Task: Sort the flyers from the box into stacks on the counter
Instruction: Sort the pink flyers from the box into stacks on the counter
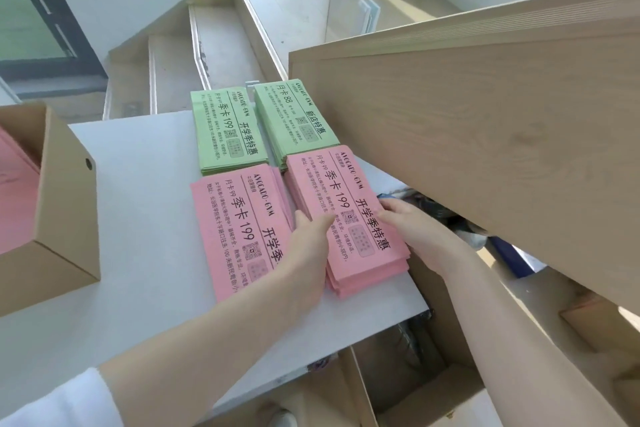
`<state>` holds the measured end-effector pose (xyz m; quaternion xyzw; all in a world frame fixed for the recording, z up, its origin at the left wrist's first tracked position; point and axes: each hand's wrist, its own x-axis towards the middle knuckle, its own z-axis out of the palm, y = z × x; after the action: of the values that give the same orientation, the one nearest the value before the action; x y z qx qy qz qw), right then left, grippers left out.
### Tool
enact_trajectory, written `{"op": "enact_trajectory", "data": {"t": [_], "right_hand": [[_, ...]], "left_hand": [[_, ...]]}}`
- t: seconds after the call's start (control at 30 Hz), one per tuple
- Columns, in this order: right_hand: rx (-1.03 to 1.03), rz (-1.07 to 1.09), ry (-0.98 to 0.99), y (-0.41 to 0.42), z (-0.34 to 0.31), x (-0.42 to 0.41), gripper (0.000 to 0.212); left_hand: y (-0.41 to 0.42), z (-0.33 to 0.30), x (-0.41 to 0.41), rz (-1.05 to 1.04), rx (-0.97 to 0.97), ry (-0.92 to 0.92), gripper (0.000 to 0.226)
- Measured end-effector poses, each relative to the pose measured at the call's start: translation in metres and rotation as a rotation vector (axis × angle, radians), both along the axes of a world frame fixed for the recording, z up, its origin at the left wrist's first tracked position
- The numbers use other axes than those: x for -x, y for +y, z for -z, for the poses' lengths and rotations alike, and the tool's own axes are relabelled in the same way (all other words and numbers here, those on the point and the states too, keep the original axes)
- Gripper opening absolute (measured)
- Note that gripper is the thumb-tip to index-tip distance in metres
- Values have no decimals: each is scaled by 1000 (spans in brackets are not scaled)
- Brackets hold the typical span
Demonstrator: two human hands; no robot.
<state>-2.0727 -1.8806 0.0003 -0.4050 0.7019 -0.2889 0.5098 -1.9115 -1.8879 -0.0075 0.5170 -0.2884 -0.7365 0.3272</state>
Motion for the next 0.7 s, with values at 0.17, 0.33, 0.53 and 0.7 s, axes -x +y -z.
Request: {"op": "enact_trajectory", "data": {"t": [0.17,0.33,0.53,0.7], "right_hand": [[57,19,-36,33,7,-2,24],[108,16,17,39,8,-11,36],[171,-5,154,45,-2,-16,35],[394,-1,445,62,-14,-34,52]], "left_hand": [[26,8,5,60,-30,-32,69],[32,7,3,77,-4,-24,63],[40,-8,-1,121,103,-39,75],[53,-35,-21,169,313,-14,72]]}}
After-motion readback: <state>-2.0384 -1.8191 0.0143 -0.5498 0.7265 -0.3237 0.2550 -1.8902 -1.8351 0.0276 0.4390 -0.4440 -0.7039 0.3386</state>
